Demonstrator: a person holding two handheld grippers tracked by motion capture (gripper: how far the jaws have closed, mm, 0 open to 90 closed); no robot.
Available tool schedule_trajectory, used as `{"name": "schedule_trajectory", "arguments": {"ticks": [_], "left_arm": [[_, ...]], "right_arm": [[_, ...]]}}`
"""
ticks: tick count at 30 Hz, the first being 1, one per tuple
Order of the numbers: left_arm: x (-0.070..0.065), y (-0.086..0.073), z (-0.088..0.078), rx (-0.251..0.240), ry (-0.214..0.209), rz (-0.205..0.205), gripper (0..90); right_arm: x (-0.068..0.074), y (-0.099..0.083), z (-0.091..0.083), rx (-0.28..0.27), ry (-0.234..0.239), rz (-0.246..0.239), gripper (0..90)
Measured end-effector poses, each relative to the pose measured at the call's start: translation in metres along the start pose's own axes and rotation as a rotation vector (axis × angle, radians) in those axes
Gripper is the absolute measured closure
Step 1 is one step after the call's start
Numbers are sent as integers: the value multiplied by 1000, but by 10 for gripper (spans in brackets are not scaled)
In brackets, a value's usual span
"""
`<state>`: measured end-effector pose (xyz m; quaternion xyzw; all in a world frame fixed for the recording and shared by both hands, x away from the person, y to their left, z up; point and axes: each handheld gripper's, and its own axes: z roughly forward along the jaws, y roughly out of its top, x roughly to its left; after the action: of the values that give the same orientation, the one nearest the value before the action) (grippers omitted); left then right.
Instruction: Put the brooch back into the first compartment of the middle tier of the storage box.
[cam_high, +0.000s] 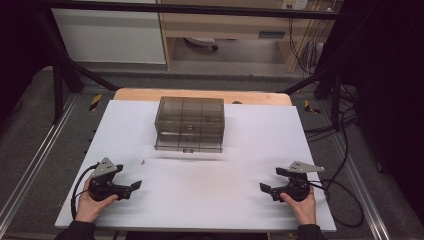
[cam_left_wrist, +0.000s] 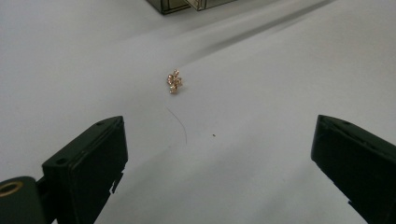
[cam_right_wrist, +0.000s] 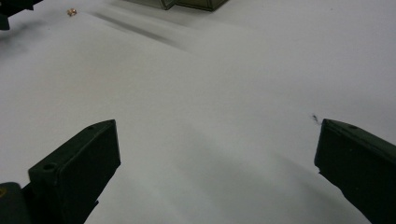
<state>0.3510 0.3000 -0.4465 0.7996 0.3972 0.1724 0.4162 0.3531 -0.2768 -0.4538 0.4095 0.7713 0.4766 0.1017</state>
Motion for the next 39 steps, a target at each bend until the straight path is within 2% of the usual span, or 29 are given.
{"name": "schedule_trajectory", "arguments": {"ticks": [39], "left_arm": [[-8, 13, 11, 22, -6, 9, 49]], "right_arm": [[0, 0, -2, -4, 24, -9, 5]]}}
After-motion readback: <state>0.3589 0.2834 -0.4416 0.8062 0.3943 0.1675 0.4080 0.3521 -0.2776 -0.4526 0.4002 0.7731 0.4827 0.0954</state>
